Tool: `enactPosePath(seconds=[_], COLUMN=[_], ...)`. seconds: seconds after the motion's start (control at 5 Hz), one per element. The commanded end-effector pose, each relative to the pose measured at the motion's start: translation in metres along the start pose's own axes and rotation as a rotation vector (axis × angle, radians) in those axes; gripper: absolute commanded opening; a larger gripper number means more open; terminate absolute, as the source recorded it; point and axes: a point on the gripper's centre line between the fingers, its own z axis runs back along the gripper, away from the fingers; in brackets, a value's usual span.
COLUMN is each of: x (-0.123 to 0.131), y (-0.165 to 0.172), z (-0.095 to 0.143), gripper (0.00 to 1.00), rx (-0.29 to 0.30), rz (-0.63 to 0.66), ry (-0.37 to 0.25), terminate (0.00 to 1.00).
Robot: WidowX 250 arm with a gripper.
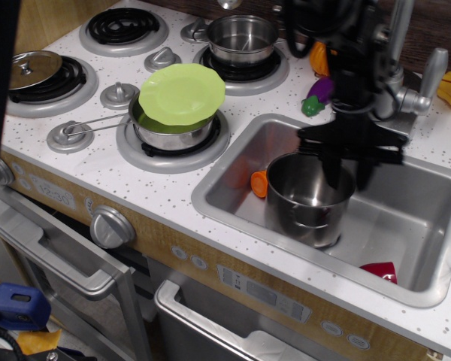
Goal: Flip pot upright in sink
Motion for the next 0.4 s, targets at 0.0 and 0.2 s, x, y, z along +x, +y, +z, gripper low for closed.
enactPosePath(seconds=[0.0, 0.2], x=[0.0126, 0.0126], y=[-0.0023, -0.0023], z=[0.0158, 0.0158], gripper=[1.0, 1.0], rx=[-0.02, -0.02], rz=[0.012, 0.012], ry=[-0.048, -0.048], terminate=[0.0, 1.0])
